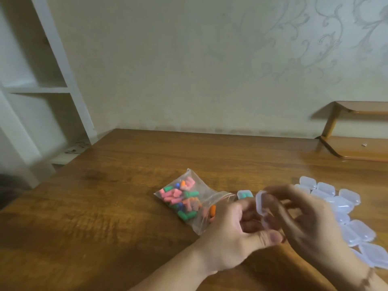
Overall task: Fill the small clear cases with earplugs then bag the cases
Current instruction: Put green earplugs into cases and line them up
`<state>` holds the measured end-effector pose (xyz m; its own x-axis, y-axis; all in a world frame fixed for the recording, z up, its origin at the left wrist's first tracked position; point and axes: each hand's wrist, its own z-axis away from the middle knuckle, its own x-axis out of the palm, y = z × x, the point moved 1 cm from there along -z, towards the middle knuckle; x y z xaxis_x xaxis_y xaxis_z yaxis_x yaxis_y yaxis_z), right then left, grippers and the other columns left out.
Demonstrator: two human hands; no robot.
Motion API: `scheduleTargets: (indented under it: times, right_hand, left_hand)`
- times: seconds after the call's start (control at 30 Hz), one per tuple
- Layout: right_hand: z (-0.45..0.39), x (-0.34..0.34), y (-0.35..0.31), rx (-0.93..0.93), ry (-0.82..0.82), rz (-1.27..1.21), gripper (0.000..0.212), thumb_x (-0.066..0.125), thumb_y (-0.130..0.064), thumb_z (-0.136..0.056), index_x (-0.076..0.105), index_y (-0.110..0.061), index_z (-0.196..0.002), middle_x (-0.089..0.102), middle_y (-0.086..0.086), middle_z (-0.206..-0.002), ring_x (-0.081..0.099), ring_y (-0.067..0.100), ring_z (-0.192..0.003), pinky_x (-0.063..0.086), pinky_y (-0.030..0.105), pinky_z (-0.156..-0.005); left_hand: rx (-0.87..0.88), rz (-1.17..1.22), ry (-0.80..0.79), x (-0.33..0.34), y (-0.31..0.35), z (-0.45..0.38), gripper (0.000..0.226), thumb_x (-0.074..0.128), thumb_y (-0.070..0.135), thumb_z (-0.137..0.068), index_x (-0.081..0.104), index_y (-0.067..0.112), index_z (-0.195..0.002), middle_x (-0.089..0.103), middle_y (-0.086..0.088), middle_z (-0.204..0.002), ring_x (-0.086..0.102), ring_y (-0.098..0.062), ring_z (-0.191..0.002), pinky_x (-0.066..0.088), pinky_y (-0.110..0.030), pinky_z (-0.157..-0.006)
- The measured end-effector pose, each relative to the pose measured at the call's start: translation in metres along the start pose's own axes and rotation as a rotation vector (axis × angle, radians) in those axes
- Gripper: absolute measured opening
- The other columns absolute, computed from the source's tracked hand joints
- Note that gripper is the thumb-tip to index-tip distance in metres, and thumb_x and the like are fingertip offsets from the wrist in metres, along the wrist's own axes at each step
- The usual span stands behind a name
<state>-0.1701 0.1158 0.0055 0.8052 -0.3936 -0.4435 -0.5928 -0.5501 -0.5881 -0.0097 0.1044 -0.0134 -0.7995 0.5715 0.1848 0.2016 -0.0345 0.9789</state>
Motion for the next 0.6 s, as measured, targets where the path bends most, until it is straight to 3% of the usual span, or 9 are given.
scheduleTargets:
  times: [0.1,0.17,0.23,0.27,0.33,0.43,0.53,0.6]
  right_hand:
    - [0.001,0.002,-0.004,0.017,-0.097,-0.299,0.018,0.059,-0.046,-0.091,0.068,-0.031,-0.093,0.071,-0.009,-0.093,0.070,0.011,-0.077,0.054,0.020,-0.061]
    - [0.001,0.000,-0.004,0.030,-0.032,-0.386,0.022,0.059,-0.048,-0.089,0.069,-0.030,-0.097,0.070,-0.003,-0.101,0.068,0.019,-0.087,0.055,0.031,-0.063]
    - [-0.003,0.002,-0.002,0.024,-0.017,-0.208,0.009,0.062,-0.039,-0.087,0.068,-0.033,-0.090,0.067,-0.007,-0.091,0.065,0.017,-0.078,0.051,0.031,-0.056]
    - [-0.005,0.005,-0.001,0.000,-0.084,-0.057,0.005,0.063,-0.036,-0.085,0.068,-0.036,-0.087,0.065,-0.010,-0.085,0.062,0.014,-0.071,0.048,0.027,-0.054]
    - [-0.007,0.019,0.000,-0.065,-0.320,0.196,0.007,0.063,-0.038,-0.083,0.068,-0.041,-0.087,0.062,-0.020,-0.081,0.059,0.005,-0.065,0.045,0.019,-0.052]
    - [-0.006,0.050,-0.003,-0.092,-0.576,0.346,0.019,0.057,-0.048,-0.085,0.065,-0.049,-0.101,0.061,-0.028,-0.086,0.056,-0.007,-0.081,0.038,0.007,-0.056]
    - [-0.007,0.078,-0.009,-0.104,-0.551,0.372,0.013,0.060,-0.046,-0.082,0.068,-0.043,-0.091,0.064,-0.025,-0.085,0.055,-0.002,-0.081,0.027,0.002,-0.053]
    - [-0.009,0.091,-0.008,-0.096,-0.527,0.390,0.010,0.062,-0.043,-0.080,0.070,-0.040,-0.085,0.064,-0.024,-0.082,0.053,-0.002,-0.073,0.025,0.002,-0.050]
  left_hand:
    - [-0.026,0.050,-0.095,-0.006,0.012,0.004,0.038,0.065,-0.002,-0.090,0.063,0.011,-0.126,0.067,-0.018,-0.122,0.064,-0.028,-0.115,0.049,-0.043,-0.104]
    - [-0.024,0.216,-0.047,-0.021,0.027,0.006,0.041,0.067,0.000,-0.088,0.063,0.010,-0.128,0.070,-0.013,-0.113,0.068,-0.026,-0.107,0.054,-0.036,-0.095]
    - [0.007,0.339,0.069,-0.043,0.042,0.006,0.047,0.070,0.008,-0.082,0.058,0.005,-0.128,0.068,-0.014,-0.104,0.069,-0.024,-0.096,0.058,-0.031,-0.085]
    - [0.021,0.364,0.146,-0.054,0.050,0.005,0.047,0.070,0.011,-0.082,0.056,0.003,-0.126,0.066,-0.015,-0.101,0.068,-0.023,-0.091,0.058,-0.030,-0.081]
    - [0.018,0.383,0.314,-0.077,0.060,0.004,0.036,0.064,0.016,-0.087,0.057,0.003,-0.120,0.065,-0.015,-0.097,0.067,-0.022,-0.086,0.057,-0.031,-0.078]
    - [-0.063,0.454,0.536,-0.102,0.061,0.007,0.027,0.060,0.020,-0.093,0.062,0.007,-0.116,0.067,-0.013,-0.096,0.069,-0.021,-0.085,0.057,-0.035,-0.080]
    - [-0.113,0.470,0.631,-0.109,0.050,0.013,0.027,0.057,0.024,-0.097,0.062,0.010,-0.119,0.068,-0.014,-0.108,0.070,-0.022,-0.093,0.059,-0.035,-0.075]
    - [-0.137,0.490,0.690,-0.110,0.042,0.013,0.028,0.056,0.027,-0.099,0.062,0.010,-0.119,0.067,-0.016,-0.114,0.071,-0.025,-0.099,0.058,-0.036,-0.081]
